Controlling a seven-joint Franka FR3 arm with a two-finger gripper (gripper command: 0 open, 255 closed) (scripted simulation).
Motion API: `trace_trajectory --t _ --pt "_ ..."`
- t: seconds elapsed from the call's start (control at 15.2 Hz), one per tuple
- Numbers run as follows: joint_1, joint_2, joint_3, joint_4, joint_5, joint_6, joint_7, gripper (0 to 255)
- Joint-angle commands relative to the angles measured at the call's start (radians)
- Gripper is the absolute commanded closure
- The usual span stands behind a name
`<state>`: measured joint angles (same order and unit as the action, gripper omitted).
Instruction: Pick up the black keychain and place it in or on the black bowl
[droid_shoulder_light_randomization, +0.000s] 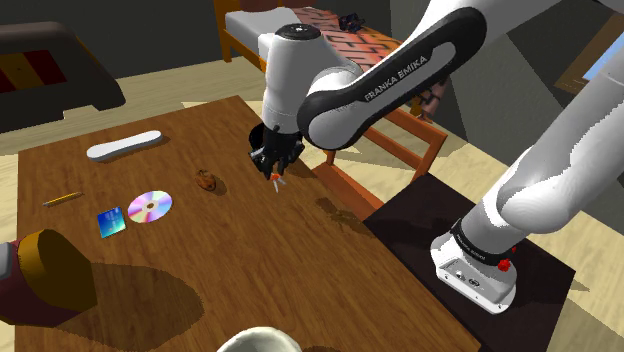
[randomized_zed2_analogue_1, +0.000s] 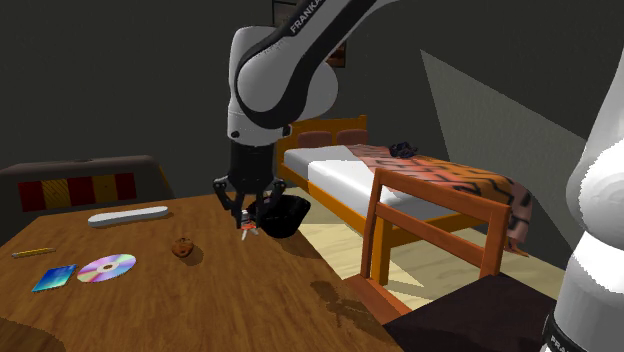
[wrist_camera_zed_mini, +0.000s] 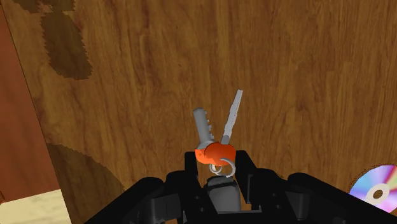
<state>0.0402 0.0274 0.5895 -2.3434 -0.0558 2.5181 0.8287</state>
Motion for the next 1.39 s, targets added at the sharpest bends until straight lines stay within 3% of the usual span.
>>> trace_trajectory --t 0.0,0.46,1.32 --pt "-0.001 -0.026 0.002 0.005 0.026 -0.026 -0.019 255" --pt "0.001 -0.092 -0.003 0.041 0.084 -0.118 -0.061 255" --pt "-0.137 0.096 -0.142 0.280 0.019 -0.193 -0.304 255"
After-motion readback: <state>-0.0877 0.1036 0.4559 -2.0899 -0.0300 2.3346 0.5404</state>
